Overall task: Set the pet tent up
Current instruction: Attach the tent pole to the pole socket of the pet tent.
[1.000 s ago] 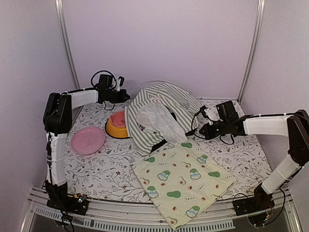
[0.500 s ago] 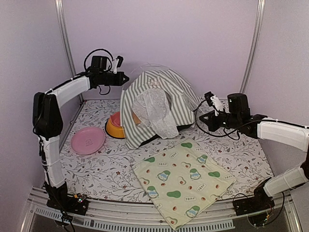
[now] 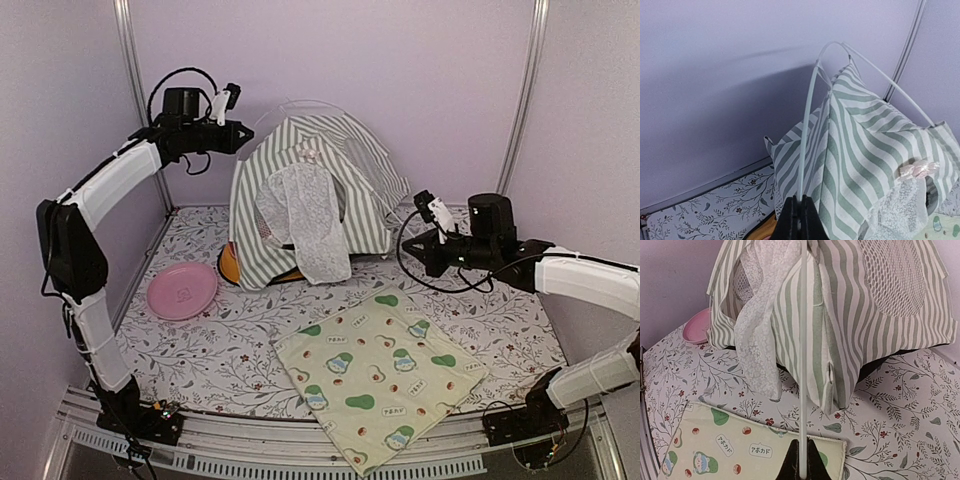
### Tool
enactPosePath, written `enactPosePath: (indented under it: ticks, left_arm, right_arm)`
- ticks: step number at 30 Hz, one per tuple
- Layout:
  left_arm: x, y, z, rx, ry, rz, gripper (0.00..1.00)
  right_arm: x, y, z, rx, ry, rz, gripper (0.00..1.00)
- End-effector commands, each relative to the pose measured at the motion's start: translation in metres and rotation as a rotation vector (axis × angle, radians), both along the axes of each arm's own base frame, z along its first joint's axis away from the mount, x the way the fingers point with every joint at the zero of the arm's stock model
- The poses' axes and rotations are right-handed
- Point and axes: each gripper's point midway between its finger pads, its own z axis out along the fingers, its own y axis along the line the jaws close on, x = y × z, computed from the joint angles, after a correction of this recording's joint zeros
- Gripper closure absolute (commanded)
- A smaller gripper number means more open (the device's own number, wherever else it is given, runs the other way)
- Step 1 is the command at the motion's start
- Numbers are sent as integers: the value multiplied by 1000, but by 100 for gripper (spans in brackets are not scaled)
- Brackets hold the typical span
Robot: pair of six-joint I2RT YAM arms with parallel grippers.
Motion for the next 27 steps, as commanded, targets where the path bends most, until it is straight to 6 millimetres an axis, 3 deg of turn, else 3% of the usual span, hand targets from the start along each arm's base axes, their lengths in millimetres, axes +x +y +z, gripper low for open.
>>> enactPosePath:
  ticks: [1, 6, 18, 27]
  left_arm:
    - [1, 14, 15, 30, -46, 78, 100]
    - [-5, 15, 24, 28, -77, 76, 100]
    - [-11, 4, 18, 43, -73, 31, 100]
    - [-10, 5, 12, 45, -58, 46, 100]
  right_arm:
    - [-5, 11, -3, -6, 4, 36, 100]
    - [-10, 11, -14, -10, 22, 43, 100]
    - [-6, 24, -25, -31, 61, 71, 100]
    - [0, 21, -19, 7, 57, 16, 100]
